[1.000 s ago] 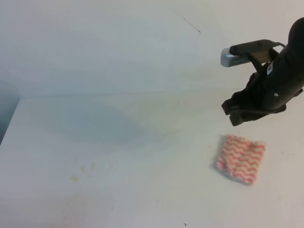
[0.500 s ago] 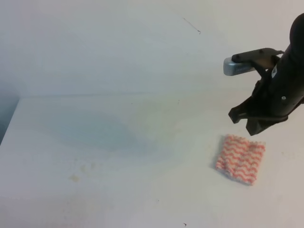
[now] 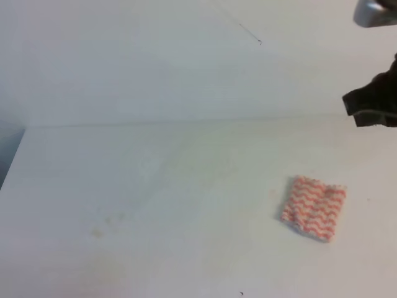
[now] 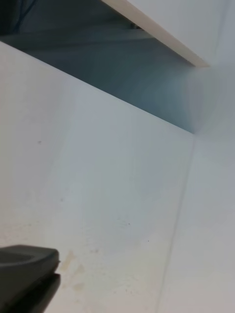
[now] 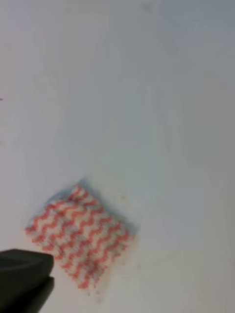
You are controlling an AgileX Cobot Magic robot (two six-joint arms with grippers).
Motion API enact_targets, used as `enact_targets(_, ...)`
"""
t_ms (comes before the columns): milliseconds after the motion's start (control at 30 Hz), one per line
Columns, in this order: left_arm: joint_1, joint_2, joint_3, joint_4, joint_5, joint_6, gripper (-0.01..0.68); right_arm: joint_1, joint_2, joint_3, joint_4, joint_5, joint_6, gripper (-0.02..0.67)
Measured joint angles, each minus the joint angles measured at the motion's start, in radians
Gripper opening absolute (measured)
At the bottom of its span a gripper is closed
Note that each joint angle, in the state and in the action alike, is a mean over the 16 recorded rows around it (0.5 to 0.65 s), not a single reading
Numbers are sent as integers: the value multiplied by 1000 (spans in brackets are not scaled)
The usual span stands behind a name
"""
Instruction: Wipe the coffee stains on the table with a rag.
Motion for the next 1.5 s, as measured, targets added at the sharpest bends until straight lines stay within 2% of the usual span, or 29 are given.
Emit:
enact_targets(433,0,-5,8,0,-3,0,-1,1,-355,302,5,-167,43,-4)
enact_targets(1167,0,-9,14,0,-4,0,-1,-5,-451,372,-46,-203,25,-4)
enact_targets(1333,0,-13,19,0,-6,0,0,-38,-584,500,-105,-315,1,-4)
enact_targets(1500,0,-11,16,0,-6,0,0,-98,-804,708,-173,-481,-24,-4)
